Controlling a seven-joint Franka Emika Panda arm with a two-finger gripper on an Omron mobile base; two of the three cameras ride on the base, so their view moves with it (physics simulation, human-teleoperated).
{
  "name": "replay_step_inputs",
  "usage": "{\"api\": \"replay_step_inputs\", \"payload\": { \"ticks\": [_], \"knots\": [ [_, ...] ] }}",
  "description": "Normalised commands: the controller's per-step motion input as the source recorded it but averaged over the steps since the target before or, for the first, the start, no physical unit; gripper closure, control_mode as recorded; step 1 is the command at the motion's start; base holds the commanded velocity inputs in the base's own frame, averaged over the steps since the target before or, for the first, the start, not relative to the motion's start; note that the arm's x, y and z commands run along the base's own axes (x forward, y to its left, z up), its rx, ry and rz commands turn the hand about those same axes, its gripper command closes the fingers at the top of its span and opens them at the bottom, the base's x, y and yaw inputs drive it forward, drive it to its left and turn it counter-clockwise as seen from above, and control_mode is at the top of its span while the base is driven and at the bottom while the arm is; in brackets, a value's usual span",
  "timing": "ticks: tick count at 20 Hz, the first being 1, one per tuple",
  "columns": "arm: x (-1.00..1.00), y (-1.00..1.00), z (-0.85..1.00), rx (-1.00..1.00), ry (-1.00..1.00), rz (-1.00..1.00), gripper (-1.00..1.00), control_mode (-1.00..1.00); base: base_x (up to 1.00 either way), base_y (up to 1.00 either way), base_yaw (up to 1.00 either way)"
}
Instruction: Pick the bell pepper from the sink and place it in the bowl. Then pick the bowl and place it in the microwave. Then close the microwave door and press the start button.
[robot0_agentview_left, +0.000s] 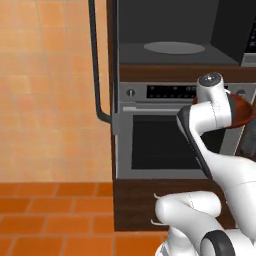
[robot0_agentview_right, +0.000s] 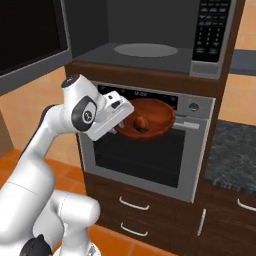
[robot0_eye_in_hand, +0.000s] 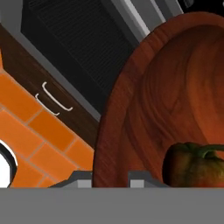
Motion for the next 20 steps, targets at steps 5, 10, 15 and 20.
{"api": "replay_step_inputs", "payload": {
  "ticks": [5,10,15,20],
  "knots": [
    [0.00,0.00,0.00,0.00,0.00,0.00,1.00,1.00,0.25,0.00,-0.13],
    [0.00,0.00,0.00,0.00,0.00,0.00,1.00,1.00,0.55,0.05,-0.23],
    [0.00,0.00,0.00,0.00,0.00,0.00,1.00,1.00,0.67,0.16,-0.16],
    [0.00,0.00,0.00,0.00,0.00,0.00,1.00,1.00,0.21,0.40,-0.02]
  ]
}}
